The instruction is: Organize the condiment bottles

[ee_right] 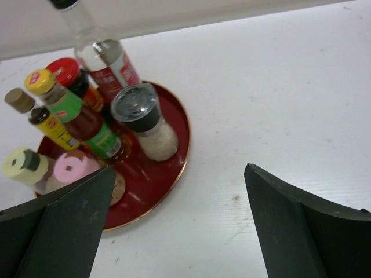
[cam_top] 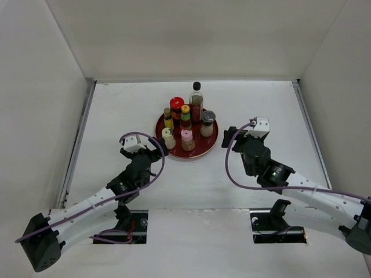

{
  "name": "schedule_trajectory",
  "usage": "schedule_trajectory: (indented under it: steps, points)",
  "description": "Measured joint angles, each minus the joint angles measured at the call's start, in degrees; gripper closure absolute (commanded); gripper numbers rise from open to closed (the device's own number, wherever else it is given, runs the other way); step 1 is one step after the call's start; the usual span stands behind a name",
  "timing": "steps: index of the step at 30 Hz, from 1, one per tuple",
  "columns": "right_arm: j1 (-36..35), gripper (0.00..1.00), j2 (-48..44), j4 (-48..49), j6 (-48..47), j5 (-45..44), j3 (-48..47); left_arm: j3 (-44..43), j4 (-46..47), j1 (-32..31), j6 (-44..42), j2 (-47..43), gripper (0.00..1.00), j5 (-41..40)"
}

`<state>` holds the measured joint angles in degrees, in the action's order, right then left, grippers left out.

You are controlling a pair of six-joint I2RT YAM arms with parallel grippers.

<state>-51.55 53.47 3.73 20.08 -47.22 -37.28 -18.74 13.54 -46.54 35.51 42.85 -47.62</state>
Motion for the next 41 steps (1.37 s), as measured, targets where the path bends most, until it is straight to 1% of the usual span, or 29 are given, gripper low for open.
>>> schedule_trajectory:
  steps: [3, 4, 5, 7, 8, 9, 10, 11, 12, 14, 17, 18, 19, 22, 26, 30, 34, 36, 41]
  points:
    - [2.99, 0.00, -2.14, -0.35, 0.79, 0.33, 1.38, -0.09, -1.42, -1.66, 0.02, -1.36, 0.00, -0.02]
    - [4.15, 0.06, -2.82, -0.52, 1.16, 0.57, 2.08, -0.20, -2.19, -2.01, 0.02, -1.38, 0.00, -0.04]
    - [5.27, 0.31, -3.50, -0.59, 1.31, 1.03, 2.80, -0.33, -2.99, -2.25, 0.02, -1.31, 0.00, -0.07]
    - [7.72, 0.68, -5.11, -0.83, 1.73, 2.62, 4.59, -0.44, -3.98, -2.64, 0.04, -0.94, 0.00, -0.28]
    - [8.79, 0.80, -5.70, -0.76, 1.92, 3.32, 5.29, -0.50, -4.48, -2.78, 0.07, -0.59, 0.00, -0.46]
    - [10.14, 0.84, -6.21, -0.66, 2.45, 4.15, 5.90, -0.63, -5.01, -2.93, 0.09, -0.15, 0.00, -0.66]
    - [11.28, 0.85, -6.32, -0.20, 2.78, 4.74, 6.29, -0.79, -5.44, -3.04, 0.07, 0.20, 0.00, -0.83]
    - [12.66, 0.84, -6.08, -0.11, 3.23, 5.57, 6.40, -0.96, -5.79, -3.08, 0.07, 0.46, 0.00, -0.92]
    - [14.14, 0.80, -5.31, 0.55, 3.56, 6.29, 6.40, -1.11, -6.23, -3.15, 0.04, 0.48, 0.00, -1.05]
    - [17.05, 0.64, -2.80, 2.84, 4.04, 7.87, 6.36, -1.33, -6.86, -3.26, 0.07, 0.31, 0.00, -1.40]
    - [20.68, 0.27, 2.62, 6.71, 4.35, 10.86, 6.29, -1.51, -8.07, -3.30, 0.07, -0.37, 0.00, -1.66]
    - [21.68, 0.20, 4.50, 8.39, 4.22, 12.22, 6.27, -1.60, -8.33, -3.10, 0.07, -0.50, 0.00, -1.75]
    - [22.49, 0.17, 6.14, 10.05, 4.20, 13.44, 6.25, -1.73, -8.70, -2.71, 0.07, -0.57, 0.00, -1.73]
    - [24.13, 0.14, 10.60, 14.88, 4.15, 16.41, 6.21, -2.89, -10.84, -0.17, 0.07, -0.70, 0.00, -1.70]
    - [23.85, 0.10, 13.70, 19.54, 5.66, 17.62, 6.40, -5.18, -13.60, 2.64, 0.09, -0.70, 0.00, -1.77]
    - [21.53, 0.10, 15.30, 25.11, 6.75, 17.70, 8.55, -6.34, -15.32, 3.52, 0.11, -0.44, 0.00, -1.81]
    - [19.91, 0.10, 16.46, 26.86, 7.04, 18.38, 9.49, -7.67, -16.55, 3.41, 0.11, 1.64, 0.00, -1.95]
    - [19.56, 0.11, 16.48, 27.80, 7.15, 18.53, 9.55, -8.68, -17.07, 3.39, 0.11, 3.17, 0.00, -2.03]
    - [19.32, 0.17, 16.61, 29.35, 7.23, 18.45, 9.86, -11.45, -17.49, 3.74, 0.11, 6.82, 0.00, -2.14]
